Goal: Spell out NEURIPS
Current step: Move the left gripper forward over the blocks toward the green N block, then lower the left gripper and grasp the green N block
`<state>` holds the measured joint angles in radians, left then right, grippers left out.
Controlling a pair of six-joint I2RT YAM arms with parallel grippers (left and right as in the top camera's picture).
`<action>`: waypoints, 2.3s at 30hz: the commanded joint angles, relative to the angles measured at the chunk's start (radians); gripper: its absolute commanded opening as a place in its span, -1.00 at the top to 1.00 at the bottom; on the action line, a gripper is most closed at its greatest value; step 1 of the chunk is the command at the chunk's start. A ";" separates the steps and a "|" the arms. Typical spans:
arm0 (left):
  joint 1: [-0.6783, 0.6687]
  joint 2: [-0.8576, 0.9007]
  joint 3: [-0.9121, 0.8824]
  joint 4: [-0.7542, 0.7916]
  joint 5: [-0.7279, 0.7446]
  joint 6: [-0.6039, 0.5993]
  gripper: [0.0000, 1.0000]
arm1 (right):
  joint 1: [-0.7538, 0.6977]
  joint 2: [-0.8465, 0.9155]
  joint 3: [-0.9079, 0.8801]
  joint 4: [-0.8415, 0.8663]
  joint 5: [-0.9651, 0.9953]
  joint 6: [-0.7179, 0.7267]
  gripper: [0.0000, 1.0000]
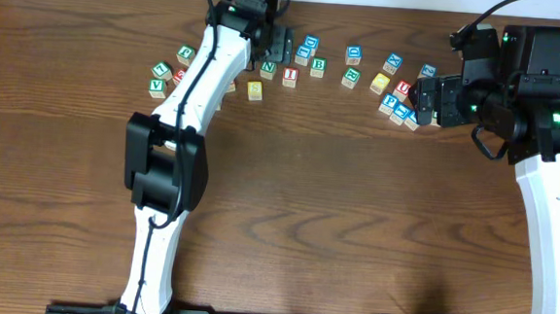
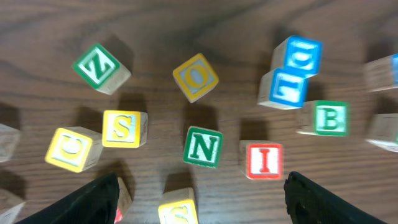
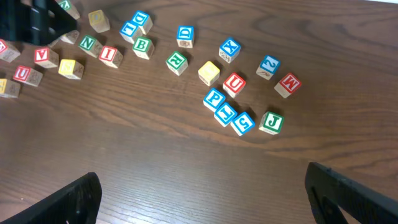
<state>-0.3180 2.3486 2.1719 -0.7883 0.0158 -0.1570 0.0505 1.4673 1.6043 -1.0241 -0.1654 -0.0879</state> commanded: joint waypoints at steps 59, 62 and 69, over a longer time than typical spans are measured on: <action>-0.020 0.174 -0.029 0.087 -0.054 0.002 0.00 | -0.004 -0.002 0.021 0.010 -0.014 -0.002 -0.99; -0.020 0.181 -0.029 0.087 -0.054 0.002 0.04 | -0.004 -0.002 0.021 0.010 -0.014 -0.002 -0.98; -0.020 0.182 -0.029 0.095 -0.054 0.002 0.17 | -0.004 -0.002 0.021 0.010 -0.014 -0.002 -0.99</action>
<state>-0.3370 2.5111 2.1506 -0.6968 -0.0296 -0.1574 0.0505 1.4673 1.6047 -1.0157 -0.1684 -0.0879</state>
